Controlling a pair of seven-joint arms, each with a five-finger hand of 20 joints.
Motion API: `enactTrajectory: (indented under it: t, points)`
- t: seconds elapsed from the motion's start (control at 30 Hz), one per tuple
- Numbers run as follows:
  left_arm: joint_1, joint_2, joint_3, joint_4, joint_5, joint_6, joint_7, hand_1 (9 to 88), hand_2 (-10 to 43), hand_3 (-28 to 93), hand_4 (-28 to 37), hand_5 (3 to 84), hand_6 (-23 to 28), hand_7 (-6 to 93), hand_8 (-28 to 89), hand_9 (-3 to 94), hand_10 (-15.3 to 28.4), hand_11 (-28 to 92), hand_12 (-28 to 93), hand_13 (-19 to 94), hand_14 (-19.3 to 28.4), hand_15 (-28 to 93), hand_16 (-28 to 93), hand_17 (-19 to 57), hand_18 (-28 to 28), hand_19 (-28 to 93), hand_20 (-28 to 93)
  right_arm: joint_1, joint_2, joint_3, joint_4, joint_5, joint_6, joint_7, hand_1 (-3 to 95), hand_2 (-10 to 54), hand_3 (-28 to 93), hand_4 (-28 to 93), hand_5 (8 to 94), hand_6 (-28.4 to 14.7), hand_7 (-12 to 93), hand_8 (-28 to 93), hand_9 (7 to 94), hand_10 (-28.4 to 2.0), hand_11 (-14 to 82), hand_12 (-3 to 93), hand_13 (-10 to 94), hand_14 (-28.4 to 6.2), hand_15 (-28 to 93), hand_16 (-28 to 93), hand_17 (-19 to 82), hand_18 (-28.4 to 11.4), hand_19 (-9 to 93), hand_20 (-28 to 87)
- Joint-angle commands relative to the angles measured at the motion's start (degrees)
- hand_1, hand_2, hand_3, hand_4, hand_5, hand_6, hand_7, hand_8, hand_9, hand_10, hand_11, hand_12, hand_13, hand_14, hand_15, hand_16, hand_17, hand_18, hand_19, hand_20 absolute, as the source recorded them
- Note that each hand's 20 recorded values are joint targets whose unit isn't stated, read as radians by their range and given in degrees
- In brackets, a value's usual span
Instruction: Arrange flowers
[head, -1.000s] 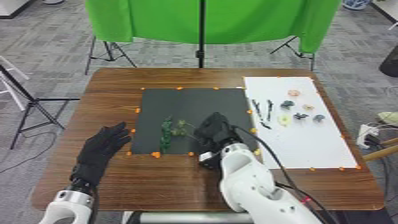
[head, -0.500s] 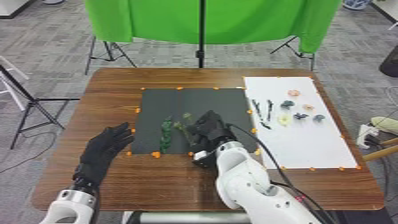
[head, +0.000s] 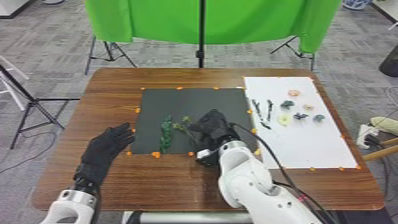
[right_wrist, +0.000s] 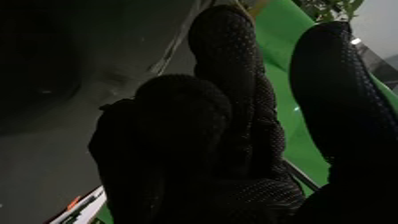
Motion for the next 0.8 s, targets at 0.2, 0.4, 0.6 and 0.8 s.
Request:
enactTrajectory:
  t: [0.2,0.4,0.6,0.8]
  points:
    - [0.06,-0.41,0.43,0.74,0.08,-0.87,-0.90,22.4,6.1,65,-28.3,43.0,8.5,5.1,-4,38.7,14.0,16,11,27,18.8,27,-2,-0.4,15.0,20,19,-0.79,0.72,-0.39,-1.06,-2.98,-4.36,-1.71,35.1,-9.5,65,-20,77.2,-0.9,17,-9,91.0,-12.0,34.3,24.8,94,-2.9,54,32,69,-10.0,93,49]
    - [-0.22,0.03,0.47,0.80,-0.02,-1.10,-0.65,22.4,6.1,65,-28.3,43.0,8.5,5.1,-4,38.6,14.0,16,11,27,18.8,27,-2,-0.4,15.0,20,19,-0.85,1.35,-0.62,-1.25,-4.69,-7.24,-2.19,32.4,-9.1,66,-17,78.5,0.3,16,-10,91.0,-12.1,33.8,24.9,94,-3.7,54,32,69,-10.7,93,50]
    - [-0.31,0.06,0.51,0.92,-0.15,-0.93,-0.64,22.5,6.1,64,-28.3,43.0,8.5,5.2,-4,38.7,14.0,16,11,27,18.7,27,-2,-0.4,15.0,20,19,-0.27,2.03,-0.92,-1.07,-8.51,-7.75,-3.22,30.1,-5.7,66,-16,78.8,0.8,16,-10,91.1,-12.8,33.0,25.0,94,-4.4,53,33,68,-11.7,93,50]
    - [0.18,-0.02,0.54,0.73,-0.17,-0.83,-0.46,22.5,6.1,64,-28.3,43.0,8.5,5.1,-4,38.6,13.9,16,11,27,18.8,27,-2,-0.4,15.0,20,19,-0.34,3.24,-0.18,-0.83,-11.38,-8.28,-3.98,29.8,-5.4,66,-16,77.8,0.5,16,-10,90.7,-13.3,32.5,25.1,93,-4.9,53,34,66,-12.3,93,50]
